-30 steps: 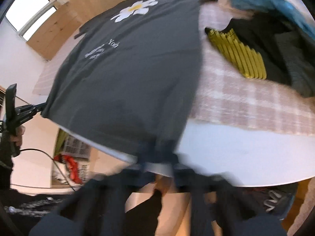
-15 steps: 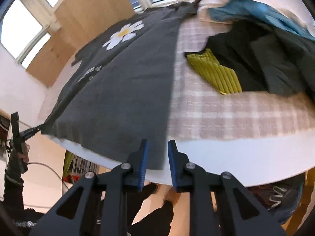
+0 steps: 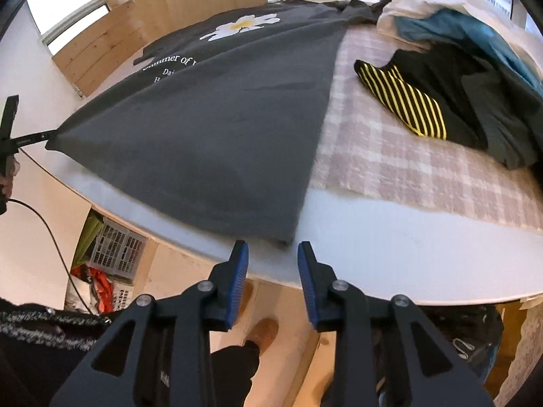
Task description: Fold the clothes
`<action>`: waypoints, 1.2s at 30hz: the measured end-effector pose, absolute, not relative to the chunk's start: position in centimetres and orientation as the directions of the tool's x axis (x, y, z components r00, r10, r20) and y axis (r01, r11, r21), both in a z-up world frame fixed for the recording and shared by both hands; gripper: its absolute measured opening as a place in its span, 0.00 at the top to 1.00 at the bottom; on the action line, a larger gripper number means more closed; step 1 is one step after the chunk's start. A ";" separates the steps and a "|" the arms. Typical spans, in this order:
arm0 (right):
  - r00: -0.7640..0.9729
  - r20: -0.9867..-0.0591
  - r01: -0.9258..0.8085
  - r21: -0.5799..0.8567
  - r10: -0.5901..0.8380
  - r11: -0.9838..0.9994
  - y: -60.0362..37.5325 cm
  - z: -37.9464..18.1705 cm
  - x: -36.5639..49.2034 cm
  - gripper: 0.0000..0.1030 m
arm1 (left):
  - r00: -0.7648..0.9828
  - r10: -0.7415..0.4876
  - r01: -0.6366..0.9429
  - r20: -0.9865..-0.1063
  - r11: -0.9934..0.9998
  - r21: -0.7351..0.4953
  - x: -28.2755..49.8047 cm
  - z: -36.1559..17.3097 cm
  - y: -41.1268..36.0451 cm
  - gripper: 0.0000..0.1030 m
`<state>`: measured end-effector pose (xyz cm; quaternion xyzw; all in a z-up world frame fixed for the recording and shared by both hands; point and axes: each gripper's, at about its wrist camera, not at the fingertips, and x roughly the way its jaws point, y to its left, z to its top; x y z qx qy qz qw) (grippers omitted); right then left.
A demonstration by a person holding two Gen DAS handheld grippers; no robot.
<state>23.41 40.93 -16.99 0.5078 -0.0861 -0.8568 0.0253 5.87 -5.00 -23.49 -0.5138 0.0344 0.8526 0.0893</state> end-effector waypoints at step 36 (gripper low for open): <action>-0.557 -0.824 -0.111 0.197 -0.104 -0.974 46.3 -10.4 25.0 0.94 | -0.306 0.227 -0.372 -0.924 -0.923 -0.104 10.6 -25.9 -0.1 1.00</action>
